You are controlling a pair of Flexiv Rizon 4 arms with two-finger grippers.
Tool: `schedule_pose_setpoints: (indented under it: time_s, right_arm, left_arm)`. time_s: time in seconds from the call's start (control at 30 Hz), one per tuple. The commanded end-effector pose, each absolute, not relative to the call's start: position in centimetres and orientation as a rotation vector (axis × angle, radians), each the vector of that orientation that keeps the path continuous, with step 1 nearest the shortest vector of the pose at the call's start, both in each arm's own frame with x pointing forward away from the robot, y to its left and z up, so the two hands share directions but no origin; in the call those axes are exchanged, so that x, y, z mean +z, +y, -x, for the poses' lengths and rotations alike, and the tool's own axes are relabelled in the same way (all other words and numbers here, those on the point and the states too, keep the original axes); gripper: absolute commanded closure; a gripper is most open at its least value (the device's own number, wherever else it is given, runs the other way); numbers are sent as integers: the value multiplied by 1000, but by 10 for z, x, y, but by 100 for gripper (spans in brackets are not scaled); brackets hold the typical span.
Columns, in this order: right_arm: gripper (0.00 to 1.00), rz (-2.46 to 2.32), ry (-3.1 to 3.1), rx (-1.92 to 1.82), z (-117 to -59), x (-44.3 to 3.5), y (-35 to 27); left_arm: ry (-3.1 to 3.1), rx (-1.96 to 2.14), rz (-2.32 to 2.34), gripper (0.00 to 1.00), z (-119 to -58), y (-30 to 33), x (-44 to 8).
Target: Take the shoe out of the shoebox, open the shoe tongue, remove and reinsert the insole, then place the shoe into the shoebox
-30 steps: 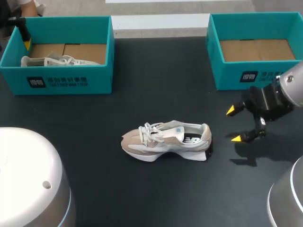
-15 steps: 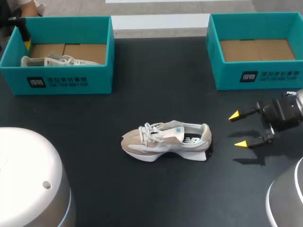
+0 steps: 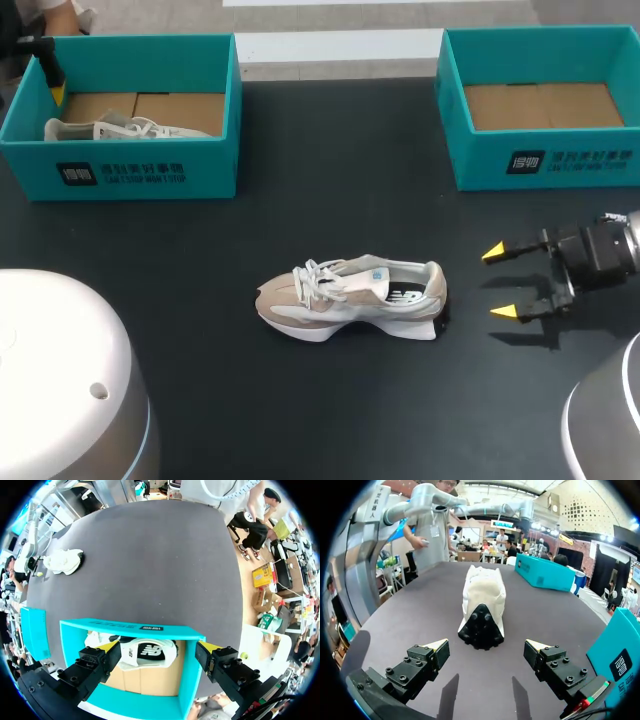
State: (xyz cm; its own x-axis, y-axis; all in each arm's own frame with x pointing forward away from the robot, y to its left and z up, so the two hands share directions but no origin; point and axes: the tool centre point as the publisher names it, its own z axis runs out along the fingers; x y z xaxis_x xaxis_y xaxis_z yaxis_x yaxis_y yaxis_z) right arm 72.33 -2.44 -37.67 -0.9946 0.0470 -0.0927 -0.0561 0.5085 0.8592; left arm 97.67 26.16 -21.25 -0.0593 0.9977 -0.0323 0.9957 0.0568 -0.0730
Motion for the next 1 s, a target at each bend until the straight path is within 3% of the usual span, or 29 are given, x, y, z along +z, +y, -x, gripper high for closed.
schedule_pose_setpoints:
  time_s: [0.03, 1.0]
  right_arm:
    - [0, 7, 2640, 1501, -723, -375, -24]
    - [0, -91, 2589, 1555, -738, -395, 15]
  left_arm:
    - [-2263, 115, 2138, 0, -976, 262, -212]
    - [-2263, 115, 2138, 0, -976, 262, -212]
